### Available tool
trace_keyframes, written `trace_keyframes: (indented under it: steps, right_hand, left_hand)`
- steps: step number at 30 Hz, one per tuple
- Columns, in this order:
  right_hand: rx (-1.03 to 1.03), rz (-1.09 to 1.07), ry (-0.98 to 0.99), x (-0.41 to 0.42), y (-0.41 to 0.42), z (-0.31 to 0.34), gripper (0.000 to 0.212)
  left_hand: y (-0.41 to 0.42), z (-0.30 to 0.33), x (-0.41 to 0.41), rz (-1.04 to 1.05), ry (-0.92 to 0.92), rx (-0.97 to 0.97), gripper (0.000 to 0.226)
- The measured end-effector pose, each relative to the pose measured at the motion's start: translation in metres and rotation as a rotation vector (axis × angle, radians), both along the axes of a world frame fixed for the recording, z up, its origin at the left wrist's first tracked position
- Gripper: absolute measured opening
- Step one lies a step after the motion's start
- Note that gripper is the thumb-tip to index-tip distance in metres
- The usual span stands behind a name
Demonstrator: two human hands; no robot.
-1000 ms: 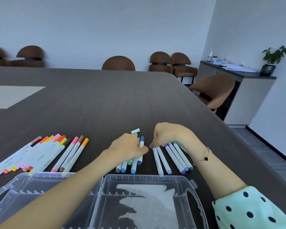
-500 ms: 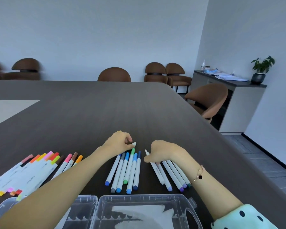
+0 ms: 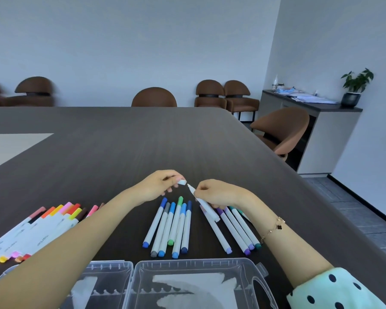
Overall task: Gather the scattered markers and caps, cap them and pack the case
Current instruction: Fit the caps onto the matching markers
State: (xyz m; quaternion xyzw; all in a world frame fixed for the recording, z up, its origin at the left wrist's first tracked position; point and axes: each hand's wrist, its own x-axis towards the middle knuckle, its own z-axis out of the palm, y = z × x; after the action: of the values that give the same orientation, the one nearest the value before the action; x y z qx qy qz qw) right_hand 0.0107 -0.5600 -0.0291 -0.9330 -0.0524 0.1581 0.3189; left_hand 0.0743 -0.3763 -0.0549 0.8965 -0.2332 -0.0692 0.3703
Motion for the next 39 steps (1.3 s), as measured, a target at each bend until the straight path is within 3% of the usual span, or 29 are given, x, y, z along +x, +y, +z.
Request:
trace_keyframes:
  steps: [11, 22, 27, 34, 39]
  right_hand:
    - [0.034, 0.008, -0.049, -0.002, -0.001, 0.002, 0.029]
    - [0.071, 0.043, -0.054, -0.001, -0.004, 0.004, 0.021]
    - [0.061, 0.059, -0.053, -0.002, -0.003, 0.004, 0.021]
    - [0.153, 0.016, -0.015, -0.003, 0.005, 0.000, 0.026]
    - [0.232, -0.116, -0.030, -0.002, 0.019, -0.002, 0.036]
  left_hand:
    - [0.003, 0.003, -0.001, 0.007, -0.015, -0.038, 0.032]
    - [-0.004, 0.011, -0.003, 0.003, -0.072, 0.056, 0.030]
    - [-0.005, 0.008, -0.007, -0.005, -0.013, 0.015, 0.026]
    - [-0.015, 0.005, -0.009, 0.154, 0.046, -0.211, 0.024]
    - [-0.022, 0.005, -0.015, 0.145, 0.010, -0.205, 0.025]
